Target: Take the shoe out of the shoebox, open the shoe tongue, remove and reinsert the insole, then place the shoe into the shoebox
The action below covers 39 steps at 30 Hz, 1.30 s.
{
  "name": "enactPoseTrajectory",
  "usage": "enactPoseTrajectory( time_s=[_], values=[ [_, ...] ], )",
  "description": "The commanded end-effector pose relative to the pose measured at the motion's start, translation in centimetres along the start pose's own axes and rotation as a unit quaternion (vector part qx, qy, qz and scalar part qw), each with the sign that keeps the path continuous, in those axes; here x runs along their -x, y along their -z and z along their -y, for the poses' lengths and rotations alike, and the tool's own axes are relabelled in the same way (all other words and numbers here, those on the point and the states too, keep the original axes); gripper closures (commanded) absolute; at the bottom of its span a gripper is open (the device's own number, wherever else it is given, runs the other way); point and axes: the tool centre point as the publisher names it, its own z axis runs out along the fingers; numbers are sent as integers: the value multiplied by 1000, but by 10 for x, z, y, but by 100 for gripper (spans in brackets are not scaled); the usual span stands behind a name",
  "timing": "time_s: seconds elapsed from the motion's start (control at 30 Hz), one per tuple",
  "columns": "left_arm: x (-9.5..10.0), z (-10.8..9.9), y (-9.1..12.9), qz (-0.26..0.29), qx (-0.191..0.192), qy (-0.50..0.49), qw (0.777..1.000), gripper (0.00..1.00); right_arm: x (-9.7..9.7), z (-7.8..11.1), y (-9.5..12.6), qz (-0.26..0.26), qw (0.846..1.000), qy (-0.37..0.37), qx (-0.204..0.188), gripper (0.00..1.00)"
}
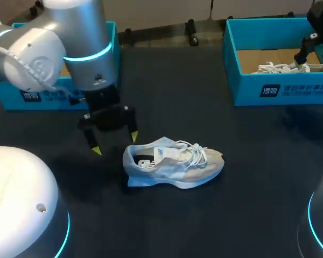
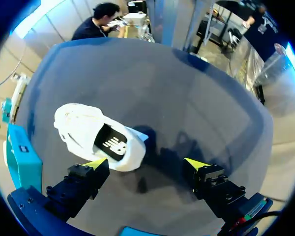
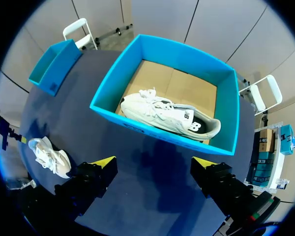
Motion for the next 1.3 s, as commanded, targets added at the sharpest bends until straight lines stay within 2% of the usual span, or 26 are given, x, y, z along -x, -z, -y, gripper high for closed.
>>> enactPoseTrajectory(
  time_s=[0.03, 0.13, 0.3, 0.5, 0.67, 0.73, 1.3],
  values=[
    [-23, -2, 10, 76, -12, 39, 996, 0, 0, 0, 0, 1, 1000, -1, 0, 0],
    [-31, -7, 13, 98, -36, 70, 992, 0, 0, 0, 0, 1, 1000, -1, 0, 0],
    [-51, -12, 12, 125, -52, 108, 985, 0, 0, 0, 0, 1, 1000, -1, 0, 0],
    [-77, -23, -4, 151, -84, 156, 973, 0, 0, 0, 0, 1, 1000, -1, 0, 0],
    [-101, -26, -16, 169, -96, 175, 965, 0, 0, 0, 0, 1, 1000, -1, 0, 0],
    [-105, -27, -21, 161, -110, 168, 966, 0, 0, 0, 0, 1, 1000, -1, 0, 0],
    [-105, -27, -21, 161, -110, 168, 966, 0, 0, 0, 0, 1, 1000, -1, 0, 0]
  ],
)
